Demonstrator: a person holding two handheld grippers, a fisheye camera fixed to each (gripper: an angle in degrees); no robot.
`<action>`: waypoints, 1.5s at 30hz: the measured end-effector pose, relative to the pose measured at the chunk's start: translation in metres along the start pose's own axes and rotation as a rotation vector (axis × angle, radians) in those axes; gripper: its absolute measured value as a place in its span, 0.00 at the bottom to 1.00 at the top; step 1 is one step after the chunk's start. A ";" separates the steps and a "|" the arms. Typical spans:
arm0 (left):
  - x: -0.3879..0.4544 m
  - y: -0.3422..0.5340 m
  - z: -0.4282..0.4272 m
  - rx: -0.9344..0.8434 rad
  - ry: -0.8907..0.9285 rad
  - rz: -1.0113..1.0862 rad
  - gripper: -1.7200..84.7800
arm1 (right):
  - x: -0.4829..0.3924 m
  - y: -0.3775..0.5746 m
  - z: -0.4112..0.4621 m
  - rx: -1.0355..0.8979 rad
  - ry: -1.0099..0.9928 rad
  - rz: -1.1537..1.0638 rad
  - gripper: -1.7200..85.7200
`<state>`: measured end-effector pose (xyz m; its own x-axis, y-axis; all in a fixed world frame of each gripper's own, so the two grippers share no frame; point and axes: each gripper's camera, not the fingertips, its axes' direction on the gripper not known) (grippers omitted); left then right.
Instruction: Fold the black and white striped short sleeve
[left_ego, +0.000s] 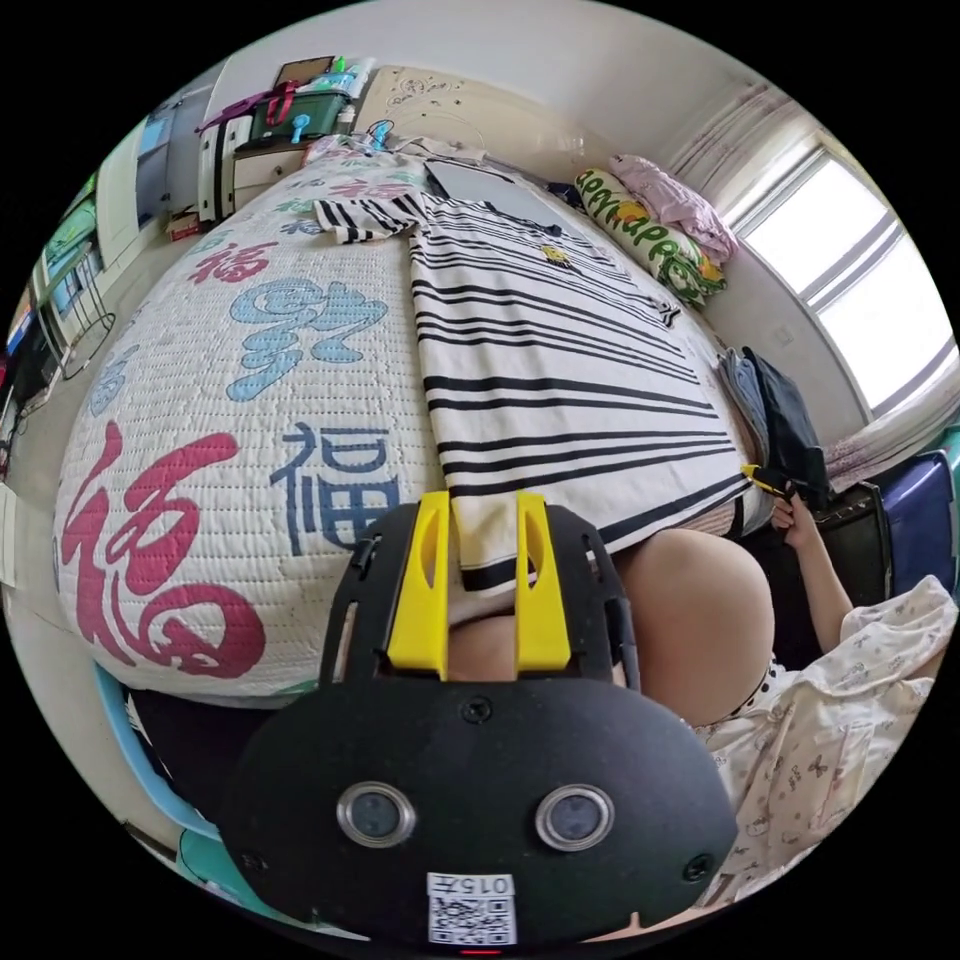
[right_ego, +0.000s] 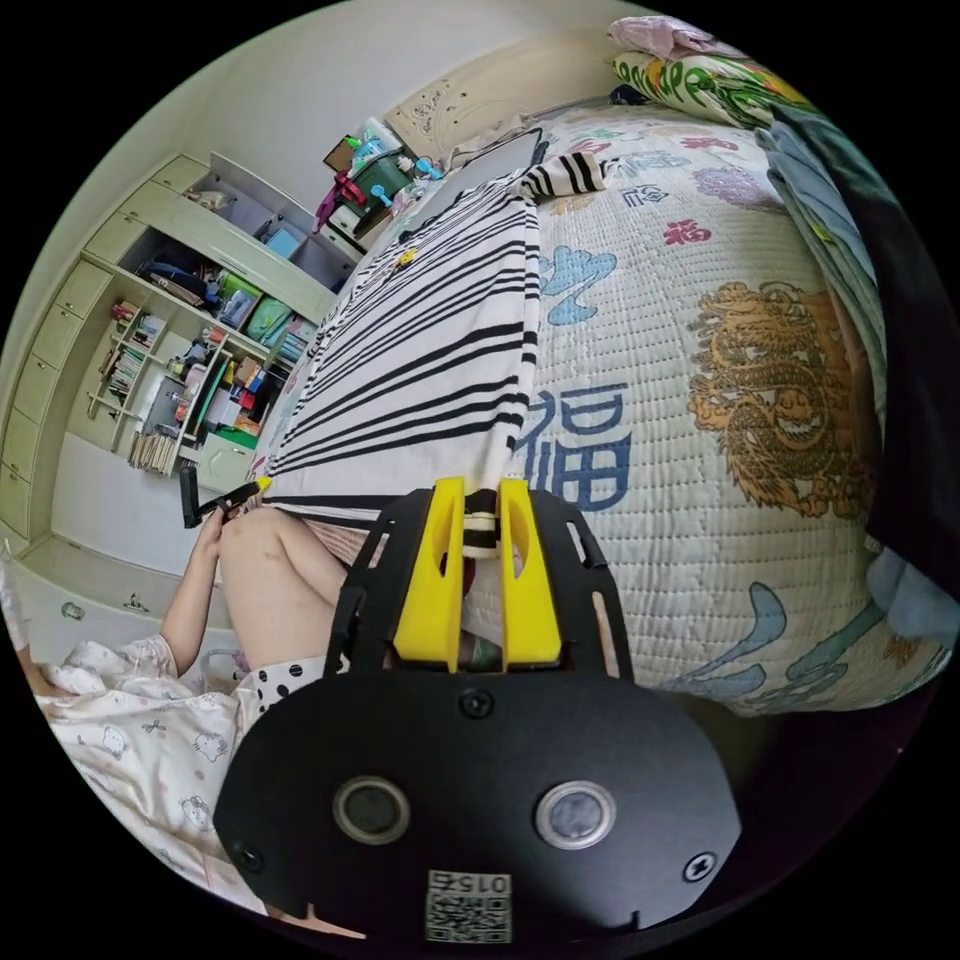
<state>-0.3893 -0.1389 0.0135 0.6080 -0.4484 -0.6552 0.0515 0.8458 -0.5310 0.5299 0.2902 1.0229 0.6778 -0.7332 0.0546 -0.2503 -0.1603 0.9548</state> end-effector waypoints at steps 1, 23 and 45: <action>0.003 0.000 -0.004 -0.004 -0.012 -0.006 0.09 | 0.001 -0.001 0.006 0.002 0.002 -0.010 0.06; 0.169 -0.018 -0.034 0.016 -0.461 0.164 0.02 | 0.038 0.033 0.207 -0.035 0.627 -0.298 0.04; 0.170 -0.090 -0.079 -0.062 -0.324 0.137 0.02 | -0.015 0.314 -0.084 1.278 -0.223 -0.447 0.01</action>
<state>-0.3535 -0.3137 -0.0928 0.8263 -0.2085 -0.5233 -0.0899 0.8682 -0.4880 0.4994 0.3069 1.3462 0.7742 -0.5288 -0.3478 -0.5811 -0.8117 -0.0593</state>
